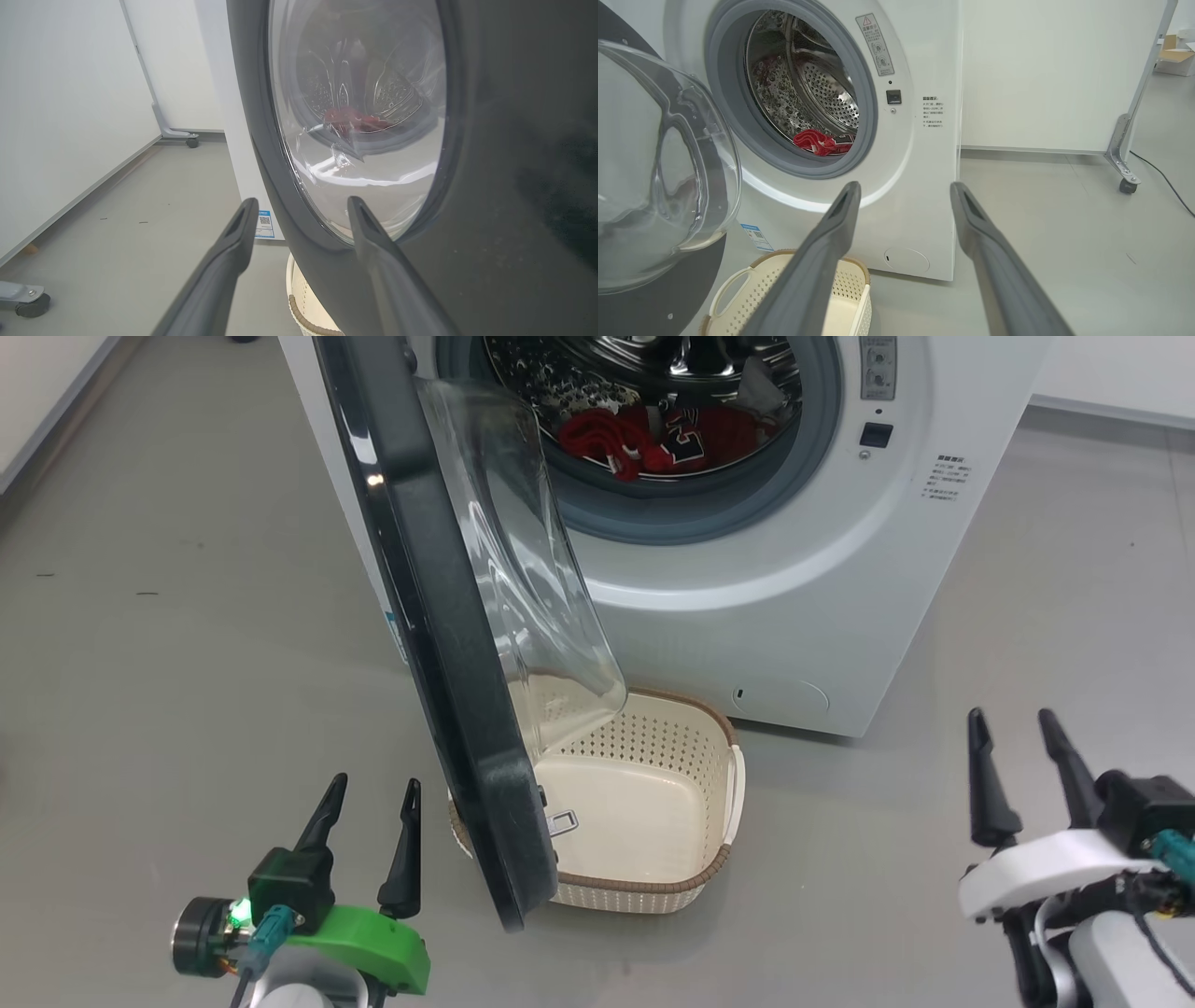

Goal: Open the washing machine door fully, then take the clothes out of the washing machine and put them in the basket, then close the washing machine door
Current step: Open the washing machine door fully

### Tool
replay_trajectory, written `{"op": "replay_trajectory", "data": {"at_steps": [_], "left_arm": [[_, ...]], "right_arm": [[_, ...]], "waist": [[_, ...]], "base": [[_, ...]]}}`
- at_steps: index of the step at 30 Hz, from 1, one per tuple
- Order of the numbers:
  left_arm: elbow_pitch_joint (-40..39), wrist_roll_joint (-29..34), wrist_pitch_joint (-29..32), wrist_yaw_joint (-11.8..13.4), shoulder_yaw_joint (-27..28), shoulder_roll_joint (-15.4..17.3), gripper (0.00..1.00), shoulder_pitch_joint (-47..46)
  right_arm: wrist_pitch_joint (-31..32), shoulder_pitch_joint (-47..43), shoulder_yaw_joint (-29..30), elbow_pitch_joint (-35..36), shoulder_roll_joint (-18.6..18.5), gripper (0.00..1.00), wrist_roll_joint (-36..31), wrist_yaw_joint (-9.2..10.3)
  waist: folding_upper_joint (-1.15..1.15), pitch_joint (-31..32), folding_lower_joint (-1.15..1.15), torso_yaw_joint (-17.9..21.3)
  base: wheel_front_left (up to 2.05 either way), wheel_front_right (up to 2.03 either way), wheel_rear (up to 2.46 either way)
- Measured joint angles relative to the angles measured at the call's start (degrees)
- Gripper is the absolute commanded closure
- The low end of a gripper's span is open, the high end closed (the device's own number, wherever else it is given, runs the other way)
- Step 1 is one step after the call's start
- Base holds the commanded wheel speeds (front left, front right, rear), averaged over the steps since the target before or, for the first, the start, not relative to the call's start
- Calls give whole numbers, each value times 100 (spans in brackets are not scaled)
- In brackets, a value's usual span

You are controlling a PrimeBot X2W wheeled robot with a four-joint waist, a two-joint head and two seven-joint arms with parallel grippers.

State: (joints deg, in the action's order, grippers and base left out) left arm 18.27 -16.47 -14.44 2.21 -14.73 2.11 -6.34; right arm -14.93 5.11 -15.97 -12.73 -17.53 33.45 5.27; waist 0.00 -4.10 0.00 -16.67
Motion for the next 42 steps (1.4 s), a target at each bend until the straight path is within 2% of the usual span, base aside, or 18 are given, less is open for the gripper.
{"op": "replay_trajectory", "data": {"at_steps": [13,35,42], "left_arm": [[91,0,0,0,10,1,0,90],[157,0,0,-9,13,1,0,137],[162,-1,0,-9,2,1,0,142]], "right_arm": [[1,-922,18,283,682,0,-634,52],[1,-1101,444,417,996,0,-1196,32],[1,-1149,557,416,1059,0,-1262,-67]], "waist": [[0,170,0,-22],[0,199,0,6],[0,193,0,-6]], "base": [[0,0,0],[0,0,0],[0,0,0]]}}
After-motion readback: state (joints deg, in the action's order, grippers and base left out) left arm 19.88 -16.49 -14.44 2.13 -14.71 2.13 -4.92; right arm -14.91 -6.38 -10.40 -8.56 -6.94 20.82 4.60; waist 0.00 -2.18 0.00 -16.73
